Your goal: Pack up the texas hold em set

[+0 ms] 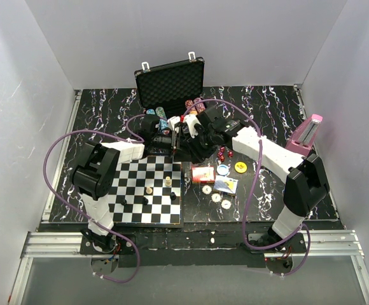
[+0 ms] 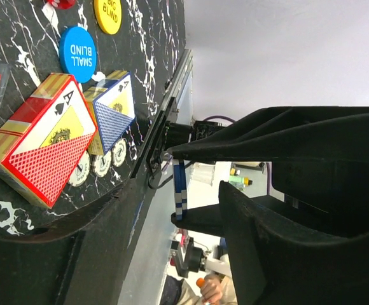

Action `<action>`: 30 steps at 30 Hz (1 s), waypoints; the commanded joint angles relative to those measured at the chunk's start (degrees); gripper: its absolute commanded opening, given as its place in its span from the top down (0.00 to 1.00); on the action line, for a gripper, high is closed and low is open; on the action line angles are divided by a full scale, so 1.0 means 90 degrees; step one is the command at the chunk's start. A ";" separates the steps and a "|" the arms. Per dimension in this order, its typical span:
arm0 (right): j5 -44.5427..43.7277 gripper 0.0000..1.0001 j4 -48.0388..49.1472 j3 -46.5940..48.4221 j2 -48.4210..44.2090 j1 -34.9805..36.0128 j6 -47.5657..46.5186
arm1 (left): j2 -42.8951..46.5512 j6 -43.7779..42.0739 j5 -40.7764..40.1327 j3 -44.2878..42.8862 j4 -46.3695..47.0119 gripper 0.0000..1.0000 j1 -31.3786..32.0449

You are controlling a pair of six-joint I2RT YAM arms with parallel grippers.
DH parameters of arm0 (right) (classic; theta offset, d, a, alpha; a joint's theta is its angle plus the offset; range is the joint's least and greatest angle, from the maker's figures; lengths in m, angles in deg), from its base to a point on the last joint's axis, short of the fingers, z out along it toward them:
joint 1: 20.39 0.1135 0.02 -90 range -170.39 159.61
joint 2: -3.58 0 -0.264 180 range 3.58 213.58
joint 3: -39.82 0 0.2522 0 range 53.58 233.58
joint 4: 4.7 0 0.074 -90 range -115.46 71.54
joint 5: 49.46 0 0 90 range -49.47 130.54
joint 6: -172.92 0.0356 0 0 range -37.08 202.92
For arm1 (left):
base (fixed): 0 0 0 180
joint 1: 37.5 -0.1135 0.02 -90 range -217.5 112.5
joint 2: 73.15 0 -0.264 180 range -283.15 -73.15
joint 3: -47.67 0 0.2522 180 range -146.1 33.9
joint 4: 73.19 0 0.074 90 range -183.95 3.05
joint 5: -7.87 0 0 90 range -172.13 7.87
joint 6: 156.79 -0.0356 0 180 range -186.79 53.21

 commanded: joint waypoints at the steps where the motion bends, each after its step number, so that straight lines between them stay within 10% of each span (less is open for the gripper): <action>1: 0.0071 0.99 0.0081 0.0210 -0.0221 0.0043 -0.0126 | -0.0086 0.0034 0.0393 -0.0163 0.0186 0.50 0.0184; 14: -0.0007 0.99 0.0207 0.0074 -0.0298 0.0072 -0.0087 | -0.0116 0.0580 0.0588 0.0032 0.1044 1.00 0.0233; 20: -0.0085 0.24 0.0647 -0.0287 -0.0786 0.0053 0.0128 | 0.0313 0.0338 0.0394 0.0110 0.1133 1.00 0.0175; 30: 0.1991 0.24 0.1310 -0.0834 -0.1948 -0.0932 0.1152 | 0.1874 -0.1808 -0.0271 0.0247 -0.0174 1.00 -0.0353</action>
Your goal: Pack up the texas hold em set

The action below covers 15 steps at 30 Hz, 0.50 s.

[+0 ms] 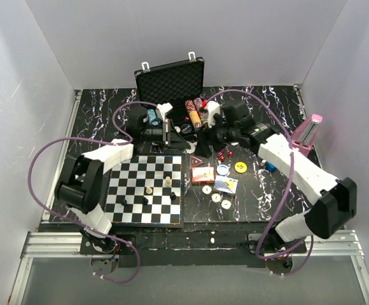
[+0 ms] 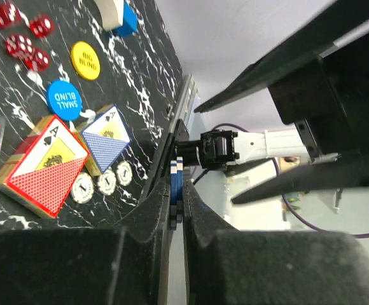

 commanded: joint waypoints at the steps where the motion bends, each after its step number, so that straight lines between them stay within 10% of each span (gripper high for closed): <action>1: 0.1706 0.27 0.0830 -0.0361 -0.0620 -0.0610 0.0815 | 0.1164 -0.1398 -0.0254 0.0123 -0.0523 1.00 -0.0115; 15: 0.3732 0.61 0.2286 -0.0615 -0.0700 -0.0836 0.2057 | 0.2055 -0.0600 0.0351 0.0914 0.1830 1.00 0.0022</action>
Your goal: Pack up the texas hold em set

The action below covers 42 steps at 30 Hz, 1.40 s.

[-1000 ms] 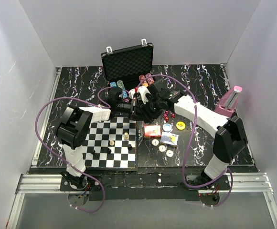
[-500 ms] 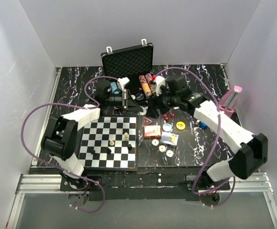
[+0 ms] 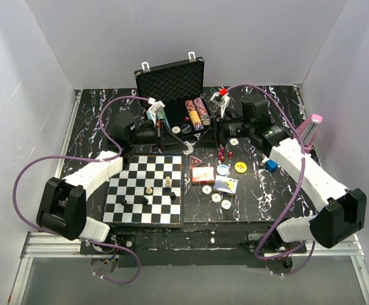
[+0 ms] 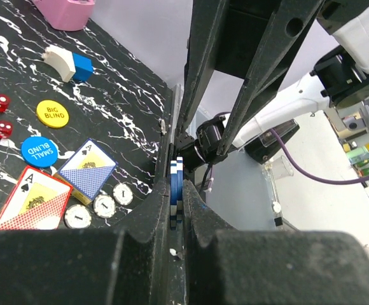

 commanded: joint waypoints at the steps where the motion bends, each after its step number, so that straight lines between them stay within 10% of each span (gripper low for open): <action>1: 0.0560 0.62 0.0582 0.0050 0.0090 0.0198 0.0274 | 0.0102 0.0343 0.0249 0.0120 0.0844 1.00 0.0053; 14: 0.0473 0.73 0.0631 0.0118 0.0383 0.0385 0.0246 | 0.0112 0.0656 0.0396 0.0198 0.1343 1.00 0.0141; 28: 0.0247 0.60 0.0327 0.0207 0.0246 0.0316 -0.0019 | 0.0210 0.0637 0.0376 0.0208 0.1333 1.00 0.0141; 42: 0.0921 0.99 0.0797 0.0109 0.0393 0.0434 0.0167 | 0.0200 0.0754 0.0396 0.0247 0.1499 1.00 0.0151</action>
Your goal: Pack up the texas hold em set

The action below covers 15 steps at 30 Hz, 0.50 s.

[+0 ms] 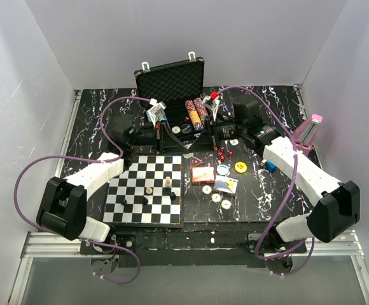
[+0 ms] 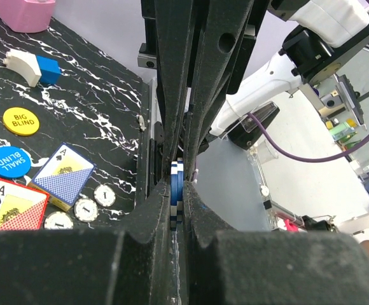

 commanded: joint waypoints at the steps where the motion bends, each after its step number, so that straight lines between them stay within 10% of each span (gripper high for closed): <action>1: 0.0326 0.99 0.0360 0.0085 0.0046 0.0064 0.0072 | 0.0207 0.0018 -0.0063 -0.0003 0.0149 1.00 0.0025; 3: 0.0200 0.99 0.0505 -0.0013 0.0007 0.0064 0.0150 | 0.0197 -0.0030 -0.0112 -0.0032 -0.0006 0.93 0.0025; 11: -0.0211 0.99 0.0955 -0.0414 -0.0130 -0.0170 0.0414 | 0.0353 -0.0791 -0.0502 -0.0218 -0.1237 0.08 0.0015; 15: -0.0629 0.99 0.0625 -0.0404 -0.0208 -0.0374 0.0297 | 0.0636 -0.1367 -0.0950 -0.0286 -0.1958 0.02 -0.0140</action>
